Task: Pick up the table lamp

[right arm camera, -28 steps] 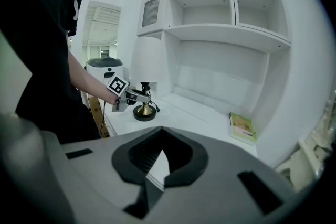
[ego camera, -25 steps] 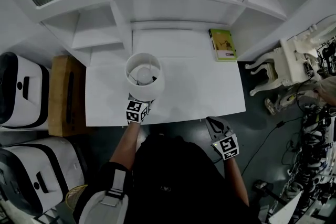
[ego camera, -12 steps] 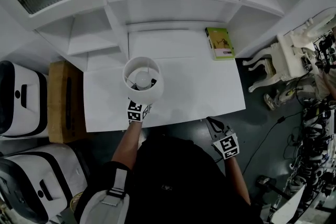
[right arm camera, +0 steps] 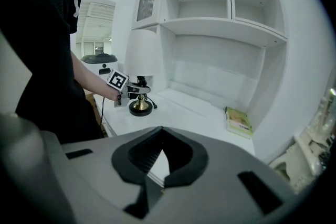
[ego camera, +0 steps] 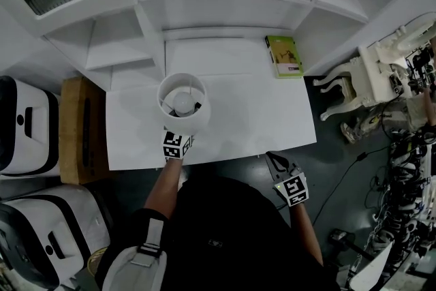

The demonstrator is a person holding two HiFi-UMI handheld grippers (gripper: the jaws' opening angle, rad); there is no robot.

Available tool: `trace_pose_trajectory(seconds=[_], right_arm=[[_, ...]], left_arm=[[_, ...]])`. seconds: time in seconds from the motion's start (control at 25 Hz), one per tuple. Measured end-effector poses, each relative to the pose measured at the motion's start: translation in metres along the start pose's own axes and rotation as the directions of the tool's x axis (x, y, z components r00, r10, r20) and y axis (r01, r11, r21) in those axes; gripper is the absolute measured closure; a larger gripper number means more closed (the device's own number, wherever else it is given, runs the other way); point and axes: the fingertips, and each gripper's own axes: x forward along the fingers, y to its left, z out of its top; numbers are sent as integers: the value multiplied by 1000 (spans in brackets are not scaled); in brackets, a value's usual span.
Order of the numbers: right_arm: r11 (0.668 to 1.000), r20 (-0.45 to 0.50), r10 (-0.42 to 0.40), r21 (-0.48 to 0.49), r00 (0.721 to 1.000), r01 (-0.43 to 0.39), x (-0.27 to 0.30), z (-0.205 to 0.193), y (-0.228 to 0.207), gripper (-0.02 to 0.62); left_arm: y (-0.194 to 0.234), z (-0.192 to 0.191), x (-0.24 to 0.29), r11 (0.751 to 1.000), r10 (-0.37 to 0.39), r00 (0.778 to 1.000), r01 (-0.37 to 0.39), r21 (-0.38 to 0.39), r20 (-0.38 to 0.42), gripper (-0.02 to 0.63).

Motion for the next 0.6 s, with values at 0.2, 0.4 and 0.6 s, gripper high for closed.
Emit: trace_pose_trajectory(seconds=[0.2,0.4,0.6], right_arm=[[1000,30,7,-4,1000,-7,2,11,-3,589],[1000,47,24,-14,999,-24,6,16,-3,589],[999,58,44,-13,997,-43,11,18,1,589]], left_arm=[[-1,5,-6,1000,10,1000,-10,1,-4,492],[-1,4,-15,1000,7,1000,-7,-12,-9,495],[8,5,-23,1000,28,999,-29,-10,-20,497]])
